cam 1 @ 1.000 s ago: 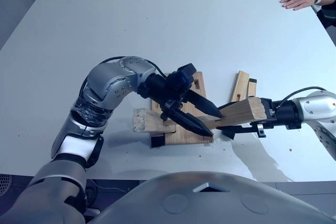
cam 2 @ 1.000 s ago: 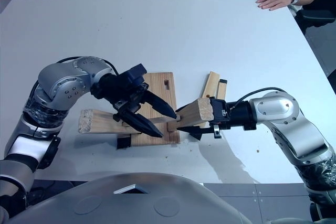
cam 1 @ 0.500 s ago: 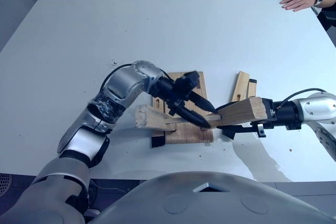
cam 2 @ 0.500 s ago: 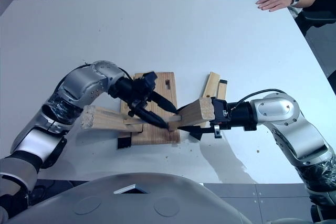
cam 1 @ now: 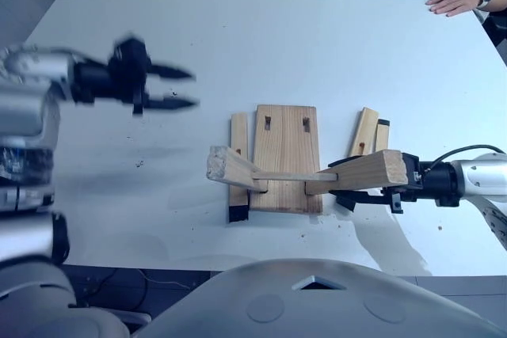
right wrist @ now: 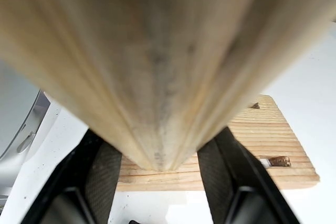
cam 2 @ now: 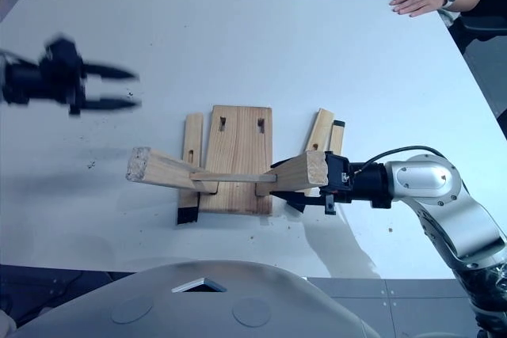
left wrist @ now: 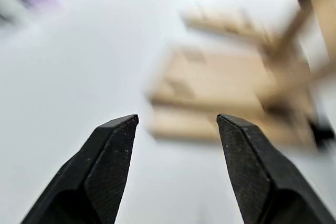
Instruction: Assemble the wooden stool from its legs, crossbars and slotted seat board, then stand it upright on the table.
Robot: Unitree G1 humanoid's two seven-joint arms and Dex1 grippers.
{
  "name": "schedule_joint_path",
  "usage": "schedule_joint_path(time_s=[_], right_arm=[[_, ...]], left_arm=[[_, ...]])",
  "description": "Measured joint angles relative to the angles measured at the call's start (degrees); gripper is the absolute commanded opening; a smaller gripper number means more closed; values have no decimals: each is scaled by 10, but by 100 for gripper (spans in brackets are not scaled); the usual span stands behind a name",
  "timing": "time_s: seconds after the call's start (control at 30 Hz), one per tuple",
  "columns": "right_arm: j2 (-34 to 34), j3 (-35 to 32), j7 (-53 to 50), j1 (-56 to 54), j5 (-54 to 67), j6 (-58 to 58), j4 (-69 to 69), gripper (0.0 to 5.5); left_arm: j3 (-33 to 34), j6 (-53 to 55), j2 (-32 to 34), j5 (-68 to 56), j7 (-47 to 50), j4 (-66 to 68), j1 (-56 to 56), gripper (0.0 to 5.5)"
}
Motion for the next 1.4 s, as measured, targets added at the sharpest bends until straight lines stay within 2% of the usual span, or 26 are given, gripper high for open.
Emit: schedule_joint_path(time_s=[0.1,0.33,0.5,0.63,0.87,1.03,1.13,1.4], right_arm=[[-1,-12,-5,16,1,6,-7,203],[-3,19,10,-42,1,33,1,203],[2,49,19,-79,-2,46,1,203],[6,65,20,-96,-5,53,0,203],[6,49,16,-73,-5,53,-6,203],[5,27,18,-67,0,54,5,203],[4,23,22,-84,1,58,25,203],[9,69,40,-146,-13,72,35,203]], left_arm=[[0,-35,6,16,13,-112,116,279],[-6,29,-74,-26,118,-217,62,279],[-8,76,-72,-55,122,-256,65,279],[-26,47,-61,-22,114,-236,77,279],[-17,-38,-10,34,73,-134,112,279],[15,15,3,-64,44,-212,134,279],[16,35,-4,-84,51,-239,128,279],[-41,97,-62,-94,106,-273,61,279]])
